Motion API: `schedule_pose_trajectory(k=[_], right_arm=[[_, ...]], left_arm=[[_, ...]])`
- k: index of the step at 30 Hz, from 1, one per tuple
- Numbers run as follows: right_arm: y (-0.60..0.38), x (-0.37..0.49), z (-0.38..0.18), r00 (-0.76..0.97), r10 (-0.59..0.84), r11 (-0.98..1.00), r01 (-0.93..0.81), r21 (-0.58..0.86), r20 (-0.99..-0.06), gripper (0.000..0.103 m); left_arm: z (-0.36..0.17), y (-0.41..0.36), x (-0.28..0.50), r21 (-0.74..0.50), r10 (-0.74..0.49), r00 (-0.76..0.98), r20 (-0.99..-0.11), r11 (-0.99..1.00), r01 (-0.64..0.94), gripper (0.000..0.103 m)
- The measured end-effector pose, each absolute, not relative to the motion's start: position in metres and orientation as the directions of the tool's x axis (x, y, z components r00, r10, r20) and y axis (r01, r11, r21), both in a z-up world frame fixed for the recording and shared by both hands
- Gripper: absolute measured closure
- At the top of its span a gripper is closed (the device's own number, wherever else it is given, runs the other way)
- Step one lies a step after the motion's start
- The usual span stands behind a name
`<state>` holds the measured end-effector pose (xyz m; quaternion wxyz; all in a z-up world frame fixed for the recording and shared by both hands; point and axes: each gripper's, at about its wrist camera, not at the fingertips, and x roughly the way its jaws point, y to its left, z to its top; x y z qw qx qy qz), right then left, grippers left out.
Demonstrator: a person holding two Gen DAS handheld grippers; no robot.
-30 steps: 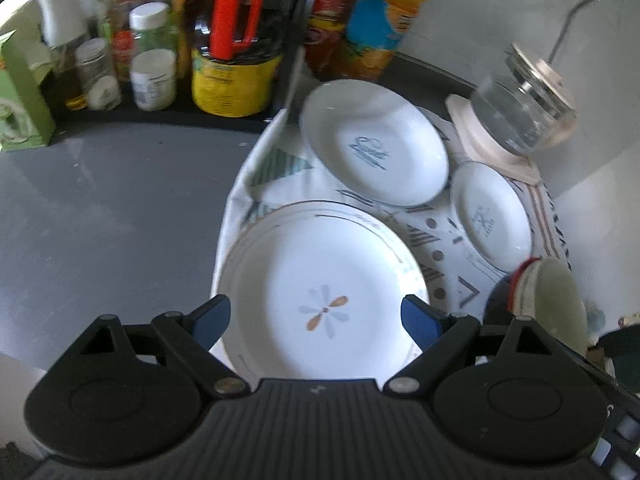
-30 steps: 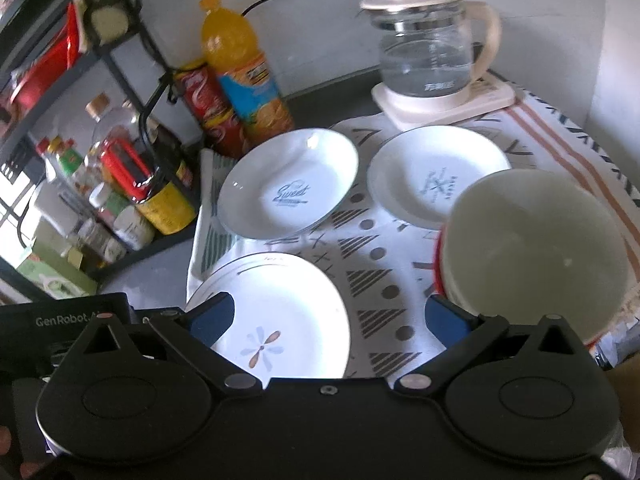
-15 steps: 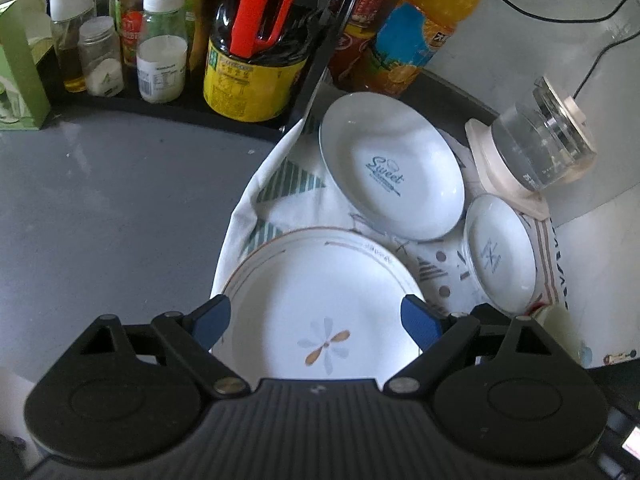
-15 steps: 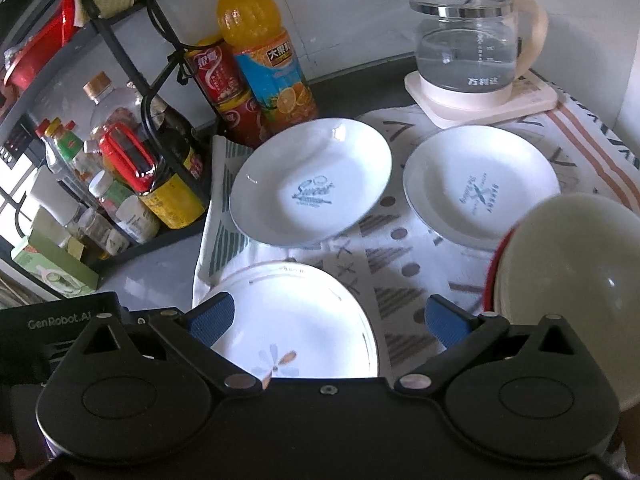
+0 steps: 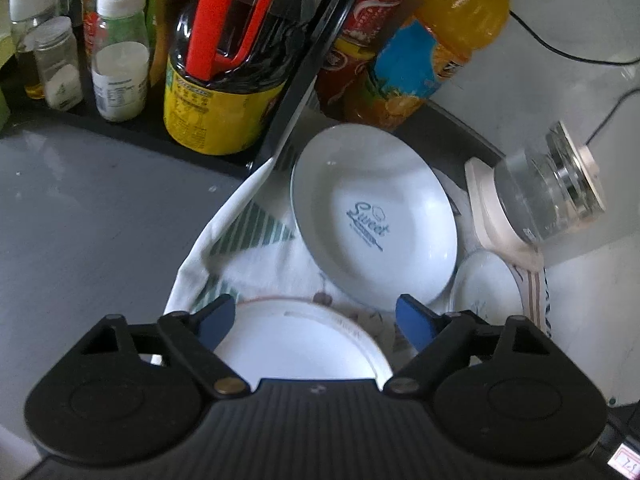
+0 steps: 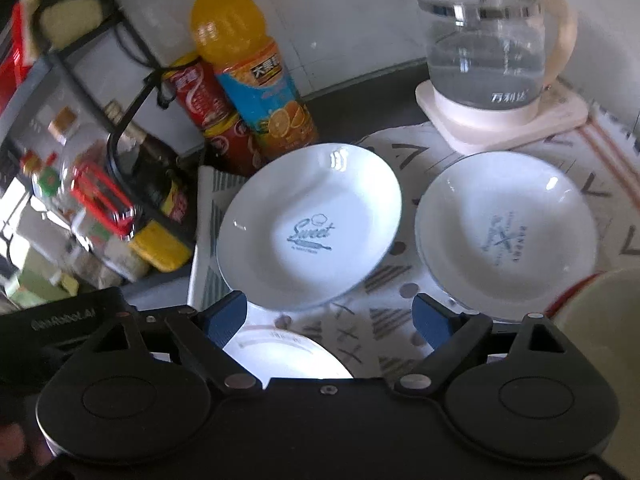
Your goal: Organize plates and bowls
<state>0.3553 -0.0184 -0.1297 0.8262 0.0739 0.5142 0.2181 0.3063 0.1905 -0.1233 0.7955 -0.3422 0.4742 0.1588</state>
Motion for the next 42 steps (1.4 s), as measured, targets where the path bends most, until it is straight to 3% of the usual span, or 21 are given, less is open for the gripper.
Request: schedule_pose_trajectory(k=[4, 7, 12, 21, 27, 32, 34, 36, 42], right_arm=[[-0.016, 0.374, -0.143, 0.349, 0.460, 0.887, -0.214, 0.409, -0.816, 0.036], [-0.017, 0.387, -0.158, 0.320, 0.475, 0.879, -0.146, 0.453, -0.820, 0.046], [-0.016, 0.404, -0.177, 0.267, 0.516, 0.852, -0.059, 0.520, -0.814, 0.050], [-0.008, 0.418, -0.198, 0.222, 0.458, 0.883, -0.003, 0.469, -0.861, 0.061], [0.003, 0.427, -0.214, 0.219, 0.430, 0.899, -0.018, 0.437, -0.876, 0.064], [0.009, 0.427, -0.223, 0.240, 0.426, 0.900, -0.018, 0.435, -0.872, 0.071], [0.004, 0.428, -0.224, 0.246, 0.415, 0.904, -0.001, 0.428, -0.876, 0.088], [-0.006, 0.429, -0.225, 0.243, 0.460, 0.872, 0.060, 0.486, -0.854, 0.093], [-0.008, 0.420, -0.200, 0.292, 0.466, 0.871, 0.013, 0.491, -0.835, 0.091]], left_arm=[[-0.137, 0.196, 0.323, -0.406, -0.074, 0.495, -0.866, 0.683, -0.608, 0.033], [-0.148, 0.200, 0.331, -0.422, -0.082, 0.496, -0.864, 0.656, -0.626, 0.043], [-0.165, 0.204, 0.349, -0.447, -0.093, 0.505, -0.858, 0.619, -0.645, 0.054], [-0.188, 0.206, 0.370, -0.449, -0.096, 0.492, -0.865, 0.586, -0.674, 0.068], [-0.205, 0.211, 0.369, -0.444, -0.102, 0.472, -0.876, 0.553, -0.705, 0.090], [-0.205, 0.212, 0.369, -0.449, -0.092, 0.486, -0.869, 0.561, -0.696, 0.092], [-0.200, 0.211, 0.366, -0.444, -0.075, 0.496, -0.865, 0.574, -0.688, 0.093], [-0.191, 0.207, 0.363, -0.440, -0.055, 0.516, -0.855, 0.605, -0.664, 0.094], [-0.174, 0.204, 0.357, -0.432, -0.071, 0.506, -0.860, 0.629, -0.647, 0.092]])
